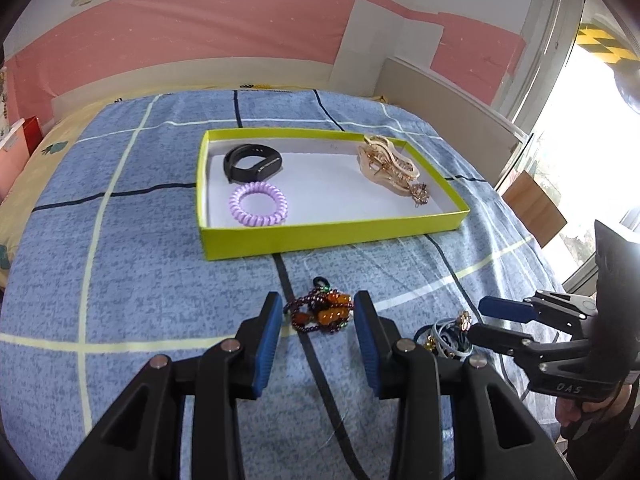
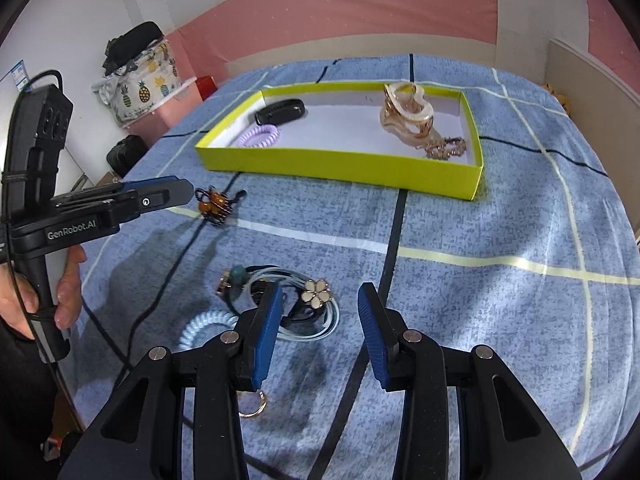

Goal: Organize jewelry
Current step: 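Move left tool to the amber bead bracelet while right tool approaches the grey flower cord, then close left tool on the amber bracelet while right tool grips the grey cord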

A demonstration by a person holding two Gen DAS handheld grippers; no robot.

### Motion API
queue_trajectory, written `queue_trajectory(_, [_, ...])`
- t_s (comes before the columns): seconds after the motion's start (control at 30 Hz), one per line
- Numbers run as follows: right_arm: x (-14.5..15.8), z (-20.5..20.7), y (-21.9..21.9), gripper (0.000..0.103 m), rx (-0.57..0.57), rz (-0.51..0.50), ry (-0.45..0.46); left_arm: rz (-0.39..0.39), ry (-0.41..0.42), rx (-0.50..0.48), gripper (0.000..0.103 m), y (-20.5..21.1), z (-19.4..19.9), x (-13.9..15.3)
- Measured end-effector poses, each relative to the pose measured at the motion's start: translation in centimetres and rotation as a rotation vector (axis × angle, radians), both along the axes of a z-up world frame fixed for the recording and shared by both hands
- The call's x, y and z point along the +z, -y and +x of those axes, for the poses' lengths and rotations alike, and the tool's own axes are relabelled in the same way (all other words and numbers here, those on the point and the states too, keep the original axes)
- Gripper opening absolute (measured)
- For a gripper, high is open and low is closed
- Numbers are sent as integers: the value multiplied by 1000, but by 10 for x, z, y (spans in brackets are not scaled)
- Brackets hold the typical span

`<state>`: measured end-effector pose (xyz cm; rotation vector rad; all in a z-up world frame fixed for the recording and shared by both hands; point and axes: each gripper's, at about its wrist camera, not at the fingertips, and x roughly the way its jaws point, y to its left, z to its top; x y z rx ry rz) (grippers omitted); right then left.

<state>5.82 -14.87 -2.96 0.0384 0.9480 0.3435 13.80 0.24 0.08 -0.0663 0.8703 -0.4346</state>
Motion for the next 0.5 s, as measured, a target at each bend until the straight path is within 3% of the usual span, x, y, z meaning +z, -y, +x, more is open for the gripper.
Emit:
queue_trajectory(0.17, [-6, 3, -6, 18, 20, -16, -8, 17, -13, -24, 39, 10, 5, -8])
queue_trajectory(0.43, [0, -1, -5, 18, 16, -24, 35, 67, -28, -42, 38, 23, 8, -22])
queue_trajectory(0.5, [3, -3, -4, 18, 12, -25, 46, 67, -20, -46, 28, 24, 7, -22])
